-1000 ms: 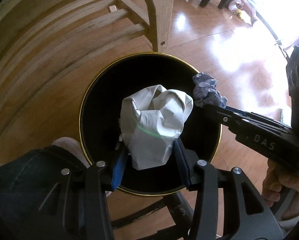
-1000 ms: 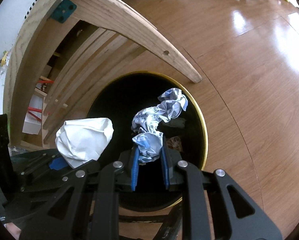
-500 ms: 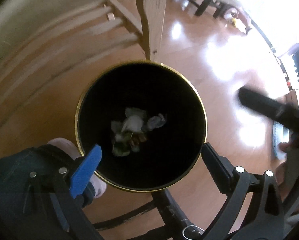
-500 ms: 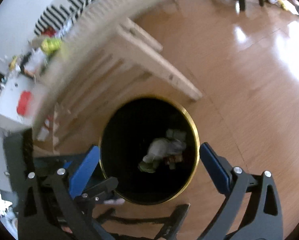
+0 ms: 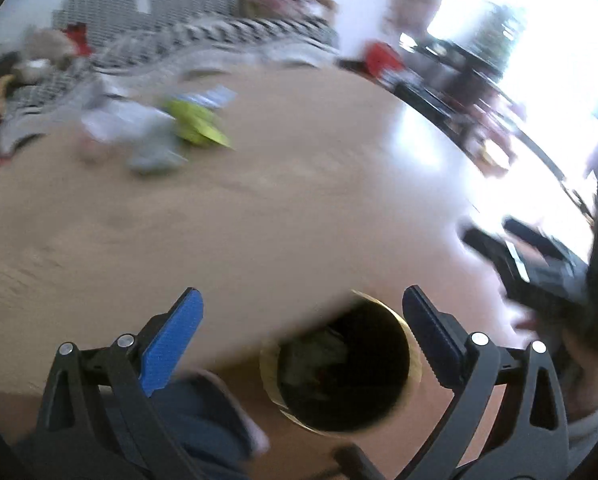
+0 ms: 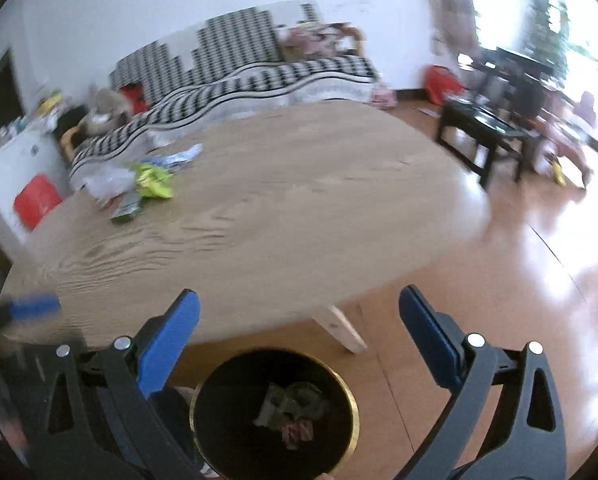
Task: Collect trash
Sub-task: 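Open both tools to drop the bag and foil into the bin, then grasp the pink-purple toy with the left tool while the right tool grasps the yellow snack bag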
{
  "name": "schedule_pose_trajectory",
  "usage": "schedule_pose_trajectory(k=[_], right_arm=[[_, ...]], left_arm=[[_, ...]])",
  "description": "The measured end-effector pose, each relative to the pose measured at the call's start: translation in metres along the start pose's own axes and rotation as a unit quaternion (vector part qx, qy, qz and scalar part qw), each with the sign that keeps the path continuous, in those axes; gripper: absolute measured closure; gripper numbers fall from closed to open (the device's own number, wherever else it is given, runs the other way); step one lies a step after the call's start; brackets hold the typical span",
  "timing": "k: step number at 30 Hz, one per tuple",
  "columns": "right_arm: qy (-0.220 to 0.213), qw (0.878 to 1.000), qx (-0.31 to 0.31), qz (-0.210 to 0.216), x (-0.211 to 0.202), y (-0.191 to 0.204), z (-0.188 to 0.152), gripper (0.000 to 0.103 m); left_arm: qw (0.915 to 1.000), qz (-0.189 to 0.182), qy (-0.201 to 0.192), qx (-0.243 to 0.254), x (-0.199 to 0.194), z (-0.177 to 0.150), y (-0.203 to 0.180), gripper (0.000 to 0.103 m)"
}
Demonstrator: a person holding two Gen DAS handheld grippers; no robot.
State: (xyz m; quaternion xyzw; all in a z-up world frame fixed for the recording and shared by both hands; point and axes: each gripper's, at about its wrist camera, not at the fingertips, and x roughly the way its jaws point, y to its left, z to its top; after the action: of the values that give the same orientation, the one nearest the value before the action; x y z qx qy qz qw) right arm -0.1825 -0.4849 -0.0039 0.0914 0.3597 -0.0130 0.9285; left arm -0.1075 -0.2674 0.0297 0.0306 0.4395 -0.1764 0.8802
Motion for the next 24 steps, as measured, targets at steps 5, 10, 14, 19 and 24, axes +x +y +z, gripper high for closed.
schedule_pose_trajectory(k=[5, 10, 14, 19, 24], right_arm=[[0.015, 0.999, -0.039, 0.033, 0.048, 0.057, 0.032, 0.007], [0.027, 0.996, -0.069, 0.056, 0.097, 0.110, 0.066, 0.007], [0.047, 0.992, -0.096, 0.061, 0.131, 0.145, 0.088, 0.007], [0.063, 0.988, -0.122, 0.068, 0.167, 0.176, 0.109, 0.007], [0.071, 0.986, -0.138, 0.061, 0.201, 0.194, 0.124, 0.007]], left_arm=[[0.9919, 0.121, -0.005, -0.038, 0.006, 0.037, 0.101, 0.006], [0.9826, 0.170, 0.024, -0.072, 0.036, 0.048, 0.172, 0.006], [0.9817, 0.136, 0.037, -0.128, 0.070, 0.063, 0.213, 0.006], [0.9790, 0.105, 0.044, -0.169, 0.109, 0.086, 0.243, 0.006], [0.9756, 0.106, 0.049, -0.186, 0.137, 0.104, 0.265, 0.006]])
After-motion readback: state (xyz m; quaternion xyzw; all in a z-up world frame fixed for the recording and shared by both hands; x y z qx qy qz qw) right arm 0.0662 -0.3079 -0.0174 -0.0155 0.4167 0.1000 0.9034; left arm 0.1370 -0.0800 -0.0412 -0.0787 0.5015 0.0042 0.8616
